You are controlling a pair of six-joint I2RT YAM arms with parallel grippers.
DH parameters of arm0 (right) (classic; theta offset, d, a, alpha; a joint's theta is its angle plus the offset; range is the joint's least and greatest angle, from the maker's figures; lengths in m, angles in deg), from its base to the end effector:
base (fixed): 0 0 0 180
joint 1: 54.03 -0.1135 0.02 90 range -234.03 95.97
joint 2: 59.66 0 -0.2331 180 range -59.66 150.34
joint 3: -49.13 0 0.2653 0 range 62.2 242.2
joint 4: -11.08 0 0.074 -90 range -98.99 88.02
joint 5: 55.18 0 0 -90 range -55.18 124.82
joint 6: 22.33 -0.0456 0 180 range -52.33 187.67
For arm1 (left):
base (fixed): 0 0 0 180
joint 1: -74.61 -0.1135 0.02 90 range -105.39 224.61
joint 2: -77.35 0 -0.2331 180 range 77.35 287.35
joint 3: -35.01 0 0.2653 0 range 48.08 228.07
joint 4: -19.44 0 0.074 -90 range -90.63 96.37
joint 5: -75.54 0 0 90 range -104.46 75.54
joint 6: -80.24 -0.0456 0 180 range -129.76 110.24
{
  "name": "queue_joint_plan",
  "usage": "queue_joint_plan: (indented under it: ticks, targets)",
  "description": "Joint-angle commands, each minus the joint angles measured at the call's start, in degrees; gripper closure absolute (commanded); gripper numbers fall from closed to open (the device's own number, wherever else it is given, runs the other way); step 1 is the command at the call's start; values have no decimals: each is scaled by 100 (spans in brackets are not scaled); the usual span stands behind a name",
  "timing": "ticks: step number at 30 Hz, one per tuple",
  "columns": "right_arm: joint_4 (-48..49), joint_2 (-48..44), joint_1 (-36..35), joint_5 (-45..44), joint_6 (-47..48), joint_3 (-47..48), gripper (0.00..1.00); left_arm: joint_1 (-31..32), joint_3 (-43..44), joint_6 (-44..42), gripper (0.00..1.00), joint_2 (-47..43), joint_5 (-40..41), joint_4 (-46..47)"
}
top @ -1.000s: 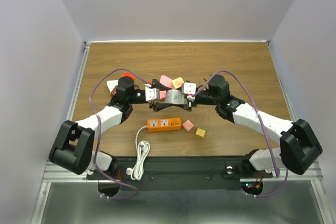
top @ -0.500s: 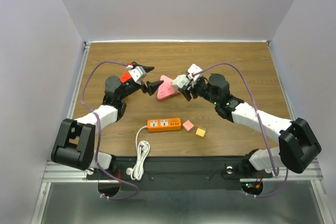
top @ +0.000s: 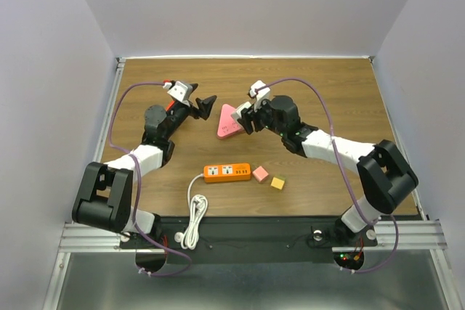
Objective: Insert the plug
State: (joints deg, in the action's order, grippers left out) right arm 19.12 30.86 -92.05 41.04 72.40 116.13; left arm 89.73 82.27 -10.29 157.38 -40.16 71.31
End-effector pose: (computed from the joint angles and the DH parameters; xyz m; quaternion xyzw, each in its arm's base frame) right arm 0.2966 0.2382 0.2089 -0.3202 0.7281 0.2145 0.5668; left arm 0.2955 -0.1003 0.2371 0.2565 0.5355 -0.2288 0.7714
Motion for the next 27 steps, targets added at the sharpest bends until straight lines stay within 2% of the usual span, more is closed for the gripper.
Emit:
queue_joint_plan:
  ticks: [1, 10, 27]
  targets:
    - [518, 114, -161, 212, -332, 346, 100, -26, 61, 203, 14, -40, 468, 334]
    - [421, 607, -478, 266, -385, 601, 100, -61, 210, 264, 14, 109, 811, 194]
    - [35, 1415, -689, -1043, -658, 1163, 100, -70, 281, 264, 14, 232, 926, 159]
